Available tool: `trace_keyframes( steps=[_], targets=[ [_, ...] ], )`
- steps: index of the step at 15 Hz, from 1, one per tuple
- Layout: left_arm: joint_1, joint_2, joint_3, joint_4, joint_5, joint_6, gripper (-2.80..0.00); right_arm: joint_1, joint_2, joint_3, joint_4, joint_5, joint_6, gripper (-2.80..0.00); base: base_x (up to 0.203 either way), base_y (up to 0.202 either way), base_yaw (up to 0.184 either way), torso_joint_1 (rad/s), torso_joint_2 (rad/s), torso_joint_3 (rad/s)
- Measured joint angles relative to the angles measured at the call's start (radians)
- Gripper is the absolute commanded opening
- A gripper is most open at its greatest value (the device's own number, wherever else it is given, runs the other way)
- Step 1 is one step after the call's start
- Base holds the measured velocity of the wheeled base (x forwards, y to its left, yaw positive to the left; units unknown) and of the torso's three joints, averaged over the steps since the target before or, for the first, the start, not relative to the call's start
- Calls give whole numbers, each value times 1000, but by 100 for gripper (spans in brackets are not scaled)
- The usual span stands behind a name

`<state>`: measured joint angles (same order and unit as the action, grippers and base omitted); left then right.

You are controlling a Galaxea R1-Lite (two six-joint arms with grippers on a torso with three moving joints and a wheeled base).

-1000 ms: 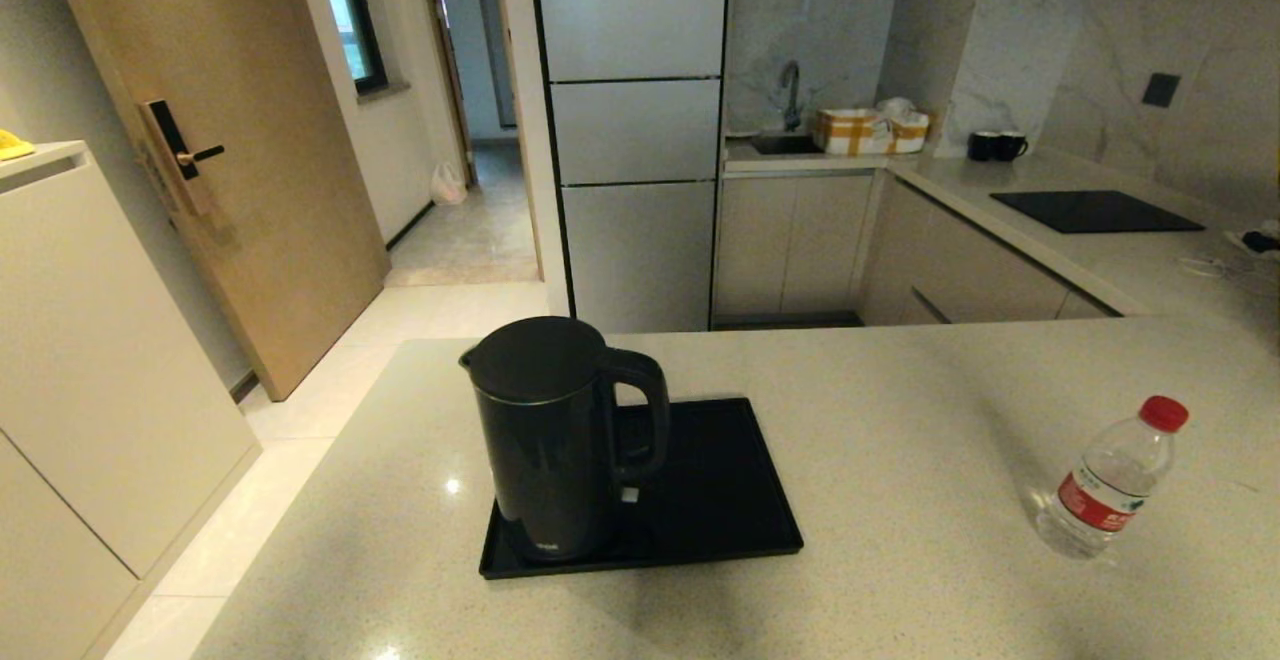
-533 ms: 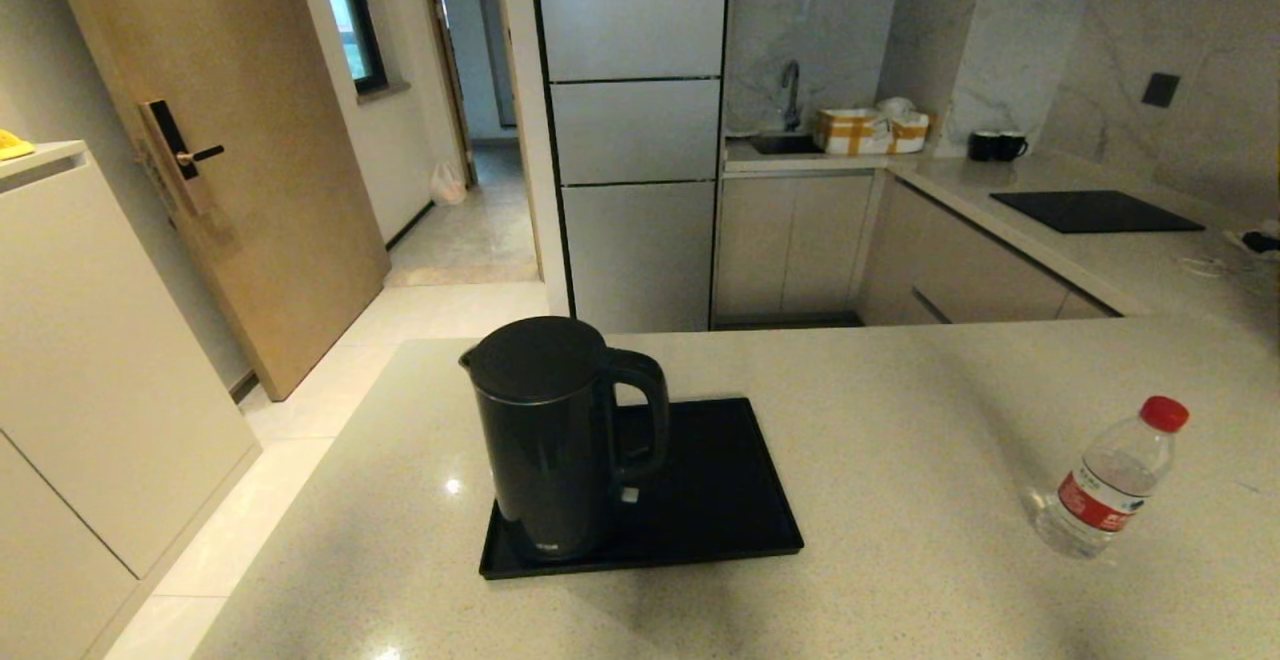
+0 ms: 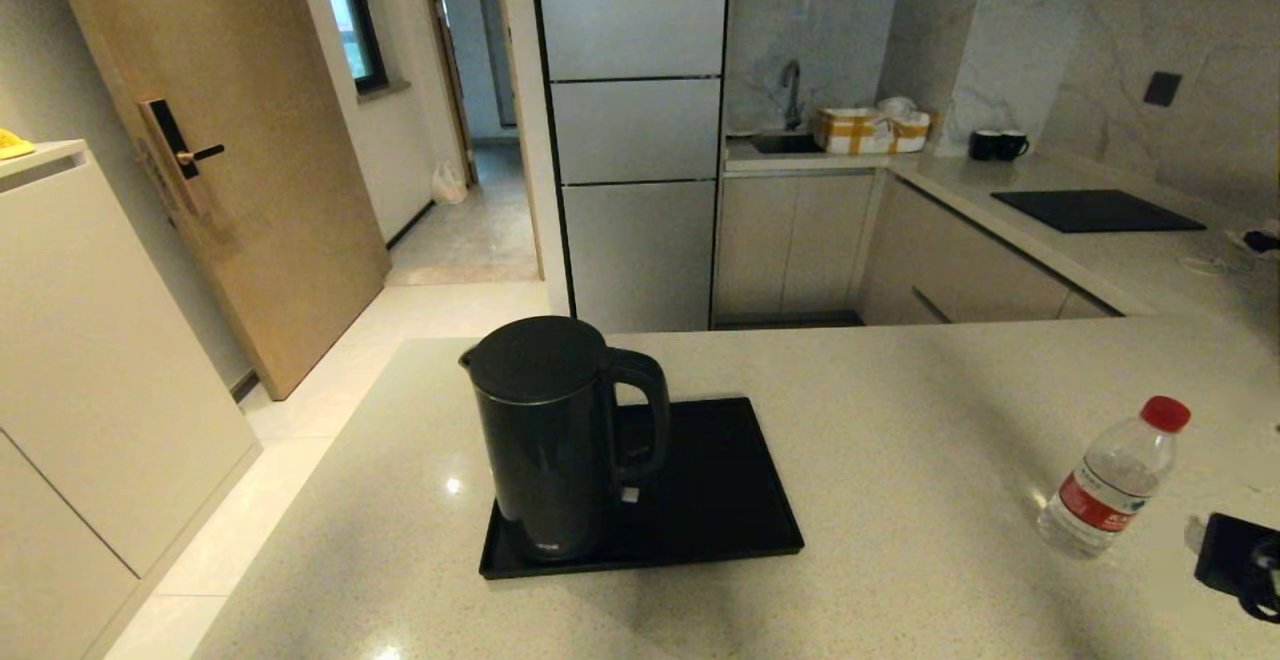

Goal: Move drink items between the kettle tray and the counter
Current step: Return the bottled water to its original position

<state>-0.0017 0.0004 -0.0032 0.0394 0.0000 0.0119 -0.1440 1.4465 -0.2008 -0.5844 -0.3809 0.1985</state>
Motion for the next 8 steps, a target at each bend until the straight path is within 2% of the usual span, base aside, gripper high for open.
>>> trace_keyframes(
  steps=[4, 8],
  targets=[
    [0, 0, 0, 0, 0, 0, -280, -10, 203, 26, -311, 135, -14, 0, 0, 0, 0, 0, 0, 0],
    [0, 0, 0, 0, 0, 0, -280, -11, 394, 16, -603, 152, -84, 0, 0, 0, 0, 0, 0, 0]
  ],
)
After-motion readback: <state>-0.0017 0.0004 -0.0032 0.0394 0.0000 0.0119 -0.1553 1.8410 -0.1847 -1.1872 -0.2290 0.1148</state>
